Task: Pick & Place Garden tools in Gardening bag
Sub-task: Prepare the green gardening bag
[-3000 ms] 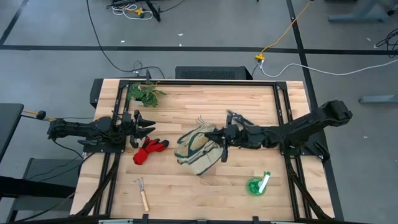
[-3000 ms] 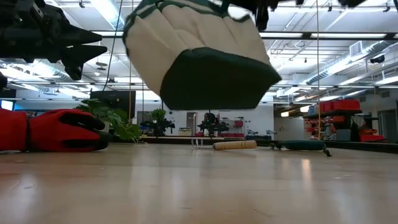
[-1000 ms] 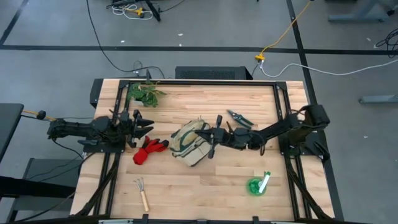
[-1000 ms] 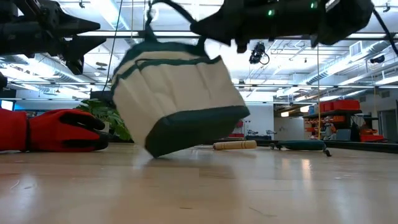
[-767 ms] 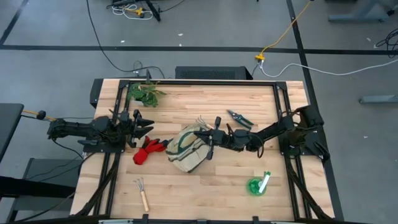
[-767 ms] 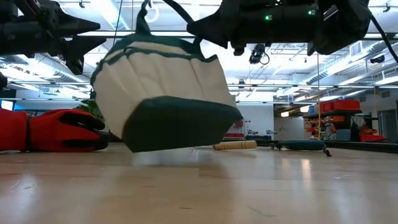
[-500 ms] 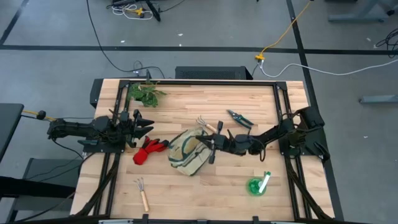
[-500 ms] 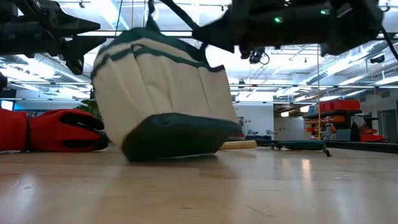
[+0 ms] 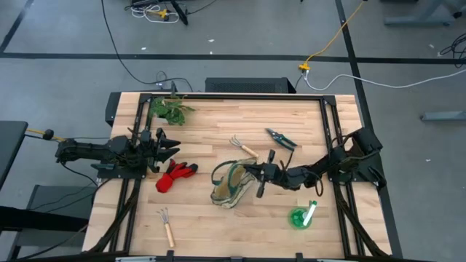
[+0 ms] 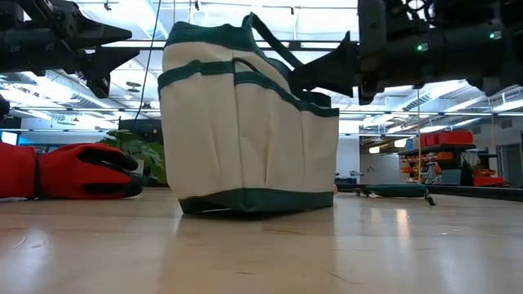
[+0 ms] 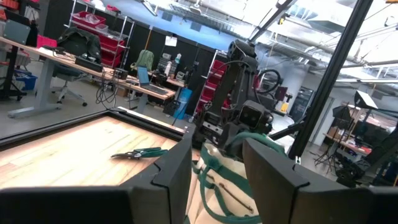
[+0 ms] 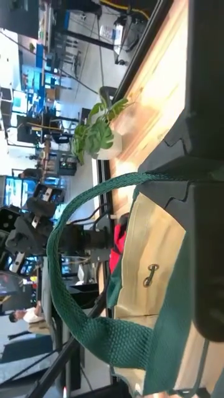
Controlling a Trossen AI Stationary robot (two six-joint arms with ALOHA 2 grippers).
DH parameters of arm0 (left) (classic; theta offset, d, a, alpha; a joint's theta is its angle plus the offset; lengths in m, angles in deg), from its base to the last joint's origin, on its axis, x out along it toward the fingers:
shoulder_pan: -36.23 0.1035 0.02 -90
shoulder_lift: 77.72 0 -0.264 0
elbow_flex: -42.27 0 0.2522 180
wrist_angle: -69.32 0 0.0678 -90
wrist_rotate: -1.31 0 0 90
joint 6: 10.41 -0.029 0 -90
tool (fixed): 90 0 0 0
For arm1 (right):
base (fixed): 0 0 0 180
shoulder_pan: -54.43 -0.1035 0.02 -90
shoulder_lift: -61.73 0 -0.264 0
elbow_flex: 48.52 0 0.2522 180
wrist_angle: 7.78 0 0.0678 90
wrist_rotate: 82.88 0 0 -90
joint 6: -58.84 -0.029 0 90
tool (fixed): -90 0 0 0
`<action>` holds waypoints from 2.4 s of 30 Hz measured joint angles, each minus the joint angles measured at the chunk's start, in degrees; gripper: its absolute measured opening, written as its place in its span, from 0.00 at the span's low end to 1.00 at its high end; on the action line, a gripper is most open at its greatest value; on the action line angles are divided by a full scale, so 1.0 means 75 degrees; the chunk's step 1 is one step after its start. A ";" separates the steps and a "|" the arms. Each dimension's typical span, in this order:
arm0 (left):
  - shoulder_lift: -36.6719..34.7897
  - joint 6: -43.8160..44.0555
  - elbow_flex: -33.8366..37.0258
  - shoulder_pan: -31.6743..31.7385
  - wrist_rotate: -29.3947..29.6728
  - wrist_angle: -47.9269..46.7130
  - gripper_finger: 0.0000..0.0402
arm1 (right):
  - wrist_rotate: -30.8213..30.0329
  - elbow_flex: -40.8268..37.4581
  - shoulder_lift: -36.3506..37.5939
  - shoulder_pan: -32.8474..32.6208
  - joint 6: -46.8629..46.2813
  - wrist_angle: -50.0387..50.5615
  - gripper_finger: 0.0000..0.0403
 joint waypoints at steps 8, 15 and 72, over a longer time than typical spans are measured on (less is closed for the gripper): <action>0.0000 0.0003 0.0001 0.0000 -0.0001 0.0000 0.38 | -0.0226 -0.0003 0.0000 -0.0311 -0.0208 0.0009 0.00; 0.0000 0.0217 0.0000 0.0000 -0.0002 0.0050 0.38 | -0.0383 -0.0001 0.0000 -0.0600 -0.0468 0.0016 0.00; 0.9621 0.2262 -0.7997 0.0017 -0.2345 -0.4937 0.38 | -0.0526 0.0000 0.0000 -0.1580 -0.0145 0.0088 0.05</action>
